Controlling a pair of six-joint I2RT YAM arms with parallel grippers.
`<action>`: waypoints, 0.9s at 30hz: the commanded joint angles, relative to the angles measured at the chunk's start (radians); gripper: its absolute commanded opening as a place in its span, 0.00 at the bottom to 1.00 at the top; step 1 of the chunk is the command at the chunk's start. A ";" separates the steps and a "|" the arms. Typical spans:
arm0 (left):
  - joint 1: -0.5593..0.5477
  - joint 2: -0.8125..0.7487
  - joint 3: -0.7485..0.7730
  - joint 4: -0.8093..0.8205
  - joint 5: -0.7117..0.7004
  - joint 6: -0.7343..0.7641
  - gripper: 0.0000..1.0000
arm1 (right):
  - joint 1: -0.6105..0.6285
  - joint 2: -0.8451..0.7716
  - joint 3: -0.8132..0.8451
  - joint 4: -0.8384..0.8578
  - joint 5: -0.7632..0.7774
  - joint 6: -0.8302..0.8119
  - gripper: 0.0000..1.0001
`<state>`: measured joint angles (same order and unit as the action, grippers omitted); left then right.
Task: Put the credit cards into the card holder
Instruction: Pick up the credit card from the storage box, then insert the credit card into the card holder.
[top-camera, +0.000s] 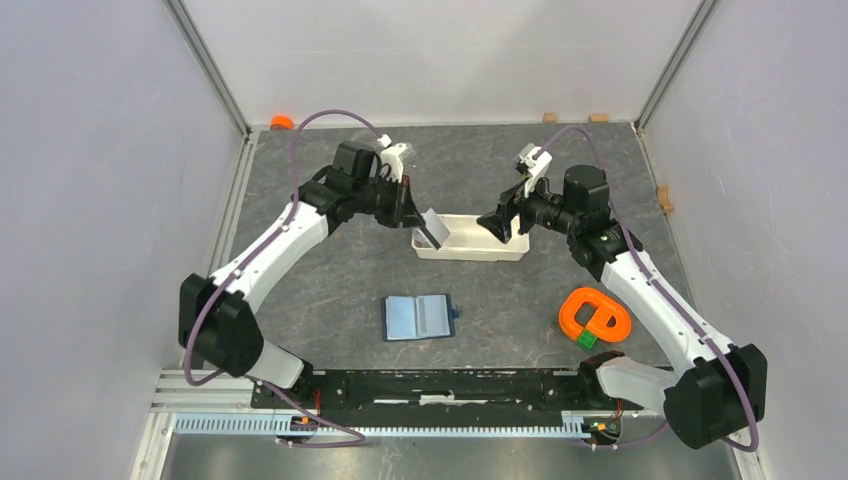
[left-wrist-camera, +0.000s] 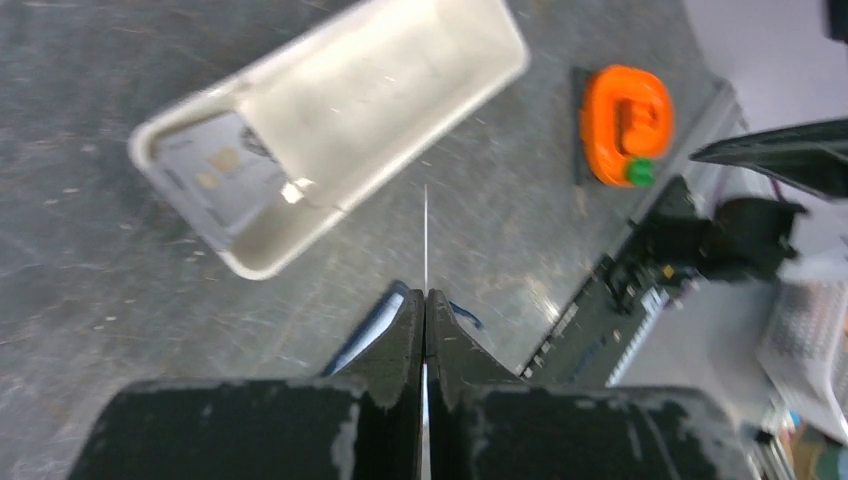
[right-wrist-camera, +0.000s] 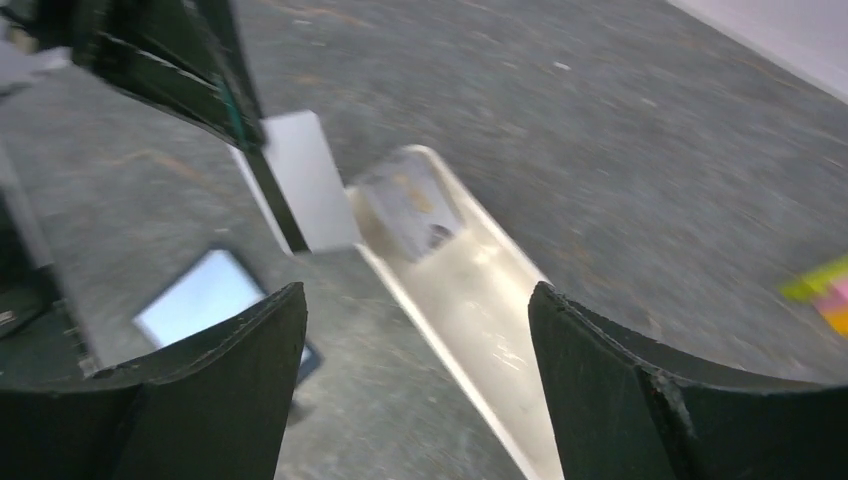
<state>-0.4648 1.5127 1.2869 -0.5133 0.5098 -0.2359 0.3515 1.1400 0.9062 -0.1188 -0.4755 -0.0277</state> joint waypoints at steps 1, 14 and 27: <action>0.005 -0.119 -0.097 0.059 0.293 0.088 0.02 | 0.007 0.014 -0.006 0.111 -0.388 0.087 0.84; 0.000 -0.255 -0.308 0.257 0.543 -0.017 0.02 | 0.184 0.146 -0.010 0.057 -0.592 0.121 0.48; -0.021 -0.308 -0.351 0.227 0.387 -0.061 0.58 | 0.222 0.095 -0.162 0.279 -0.508 0.387 0.00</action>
<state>-0.4797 1.2705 0.9611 -0.3008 1.0084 -0.2409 0.5575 1.2816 0.8070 0.0303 -1.0332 0.2111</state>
